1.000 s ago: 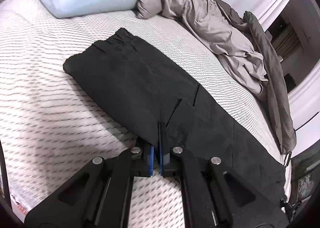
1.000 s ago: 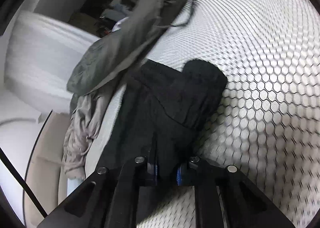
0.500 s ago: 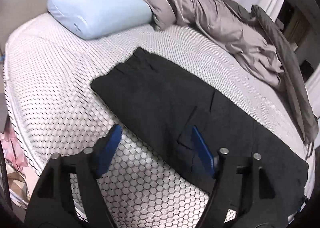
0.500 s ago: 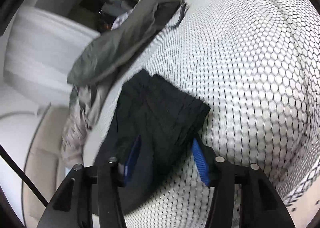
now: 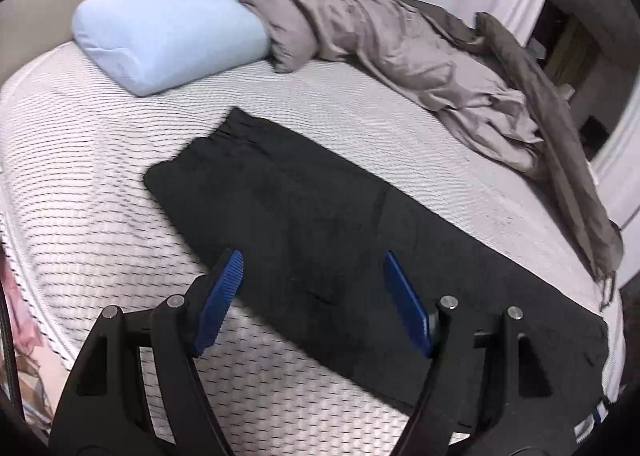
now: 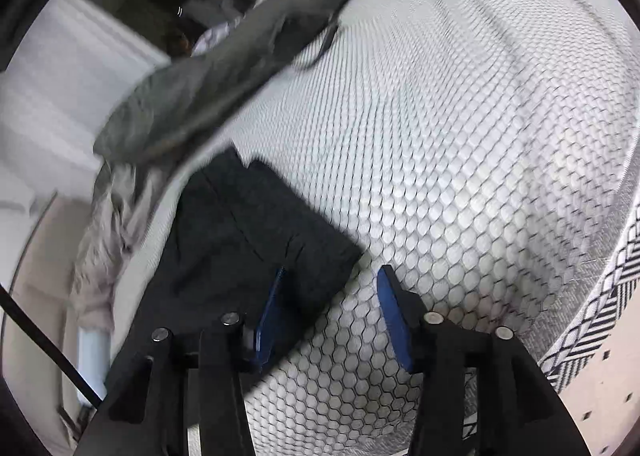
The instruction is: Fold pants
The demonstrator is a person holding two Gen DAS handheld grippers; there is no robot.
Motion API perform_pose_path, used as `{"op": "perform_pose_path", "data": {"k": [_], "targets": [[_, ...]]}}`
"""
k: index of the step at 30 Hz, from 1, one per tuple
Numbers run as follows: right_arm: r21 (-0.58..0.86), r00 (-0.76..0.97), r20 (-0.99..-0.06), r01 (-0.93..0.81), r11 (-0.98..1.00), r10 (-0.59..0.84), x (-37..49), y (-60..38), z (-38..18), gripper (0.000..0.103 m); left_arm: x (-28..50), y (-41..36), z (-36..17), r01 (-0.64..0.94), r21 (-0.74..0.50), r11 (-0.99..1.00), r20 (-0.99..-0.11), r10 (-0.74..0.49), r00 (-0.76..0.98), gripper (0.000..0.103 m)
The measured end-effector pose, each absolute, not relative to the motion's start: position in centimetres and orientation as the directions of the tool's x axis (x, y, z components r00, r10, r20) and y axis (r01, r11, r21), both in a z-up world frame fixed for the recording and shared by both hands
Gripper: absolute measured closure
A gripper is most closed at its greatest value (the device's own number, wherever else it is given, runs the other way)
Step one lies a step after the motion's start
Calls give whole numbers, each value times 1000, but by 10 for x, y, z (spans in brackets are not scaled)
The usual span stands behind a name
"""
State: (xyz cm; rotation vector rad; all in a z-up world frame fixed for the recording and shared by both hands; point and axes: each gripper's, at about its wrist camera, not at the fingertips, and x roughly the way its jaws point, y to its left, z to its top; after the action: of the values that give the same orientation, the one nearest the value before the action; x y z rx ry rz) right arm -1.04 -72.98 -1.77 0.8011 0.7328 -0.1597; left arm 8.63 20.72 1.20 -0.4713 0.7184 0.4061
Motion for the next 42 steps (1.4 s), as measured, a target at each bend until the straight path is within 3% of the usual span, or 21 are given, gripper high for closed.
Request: {"op": "perform_pose_path", "data": {"k": [2,5,12,15,19,26,27,30,31,32,35,39,42], "targets": [[576,782,-620,397,714,65,-16,-733,-2,49,94,192,11,-460,-273,845,-696,156,701,31],[606,824,-560,343,718,79,-6,-732,13,43,108,159,7,-358,-287,889,-681,73,728,23],[514,784,-604,247,822,141,61,-692,26,34,143,73,-20,-130,-347,929,-703,-166,692,12],[461,780,-614,231,857,120,84,-678,30,34,146,42,-25,-56,-306,950,-706,-187,683,1],[402,770,-633,241,883,78,120,-666,28,23,140,18,-29,17,-243,970,-712,-190,676,1],[285,706,-708,309,907,-17,156,-665,8,23,145,13,-48,33,-254,967,-750,-219,625,1],[286,702,-712,304,909,-11,158,-664,5,23,147,13,-48,35,-248,968,-751,-215,624,1],[281,688,-725,266,922,22,159,-655,2,49,152,16,-50,40,-243,969,-753,-215,622,1],[236,680,-733,260,936,-4,160,-649,3,62,151,15,-50,43,-243,969,-753,-216,621,1],[219,681,-732,247,944,-8,160,-644,4,81,153,17,-50,47,-243,969,-753,-219,621,1],[175,703,-710,231,957,-40,149,-638,12,88,152,17,-49,48,-231,972,-753,-210,624,1],[144,756,-639,298,944,-141,136,-637,31,87,153,22,-51,30,-222,975,-757,-191,625,1],[120,675,-713,381,917,-187,149,-649,12,73,156,26,-54,8,-212,977,-761,-170,626,1]]}}
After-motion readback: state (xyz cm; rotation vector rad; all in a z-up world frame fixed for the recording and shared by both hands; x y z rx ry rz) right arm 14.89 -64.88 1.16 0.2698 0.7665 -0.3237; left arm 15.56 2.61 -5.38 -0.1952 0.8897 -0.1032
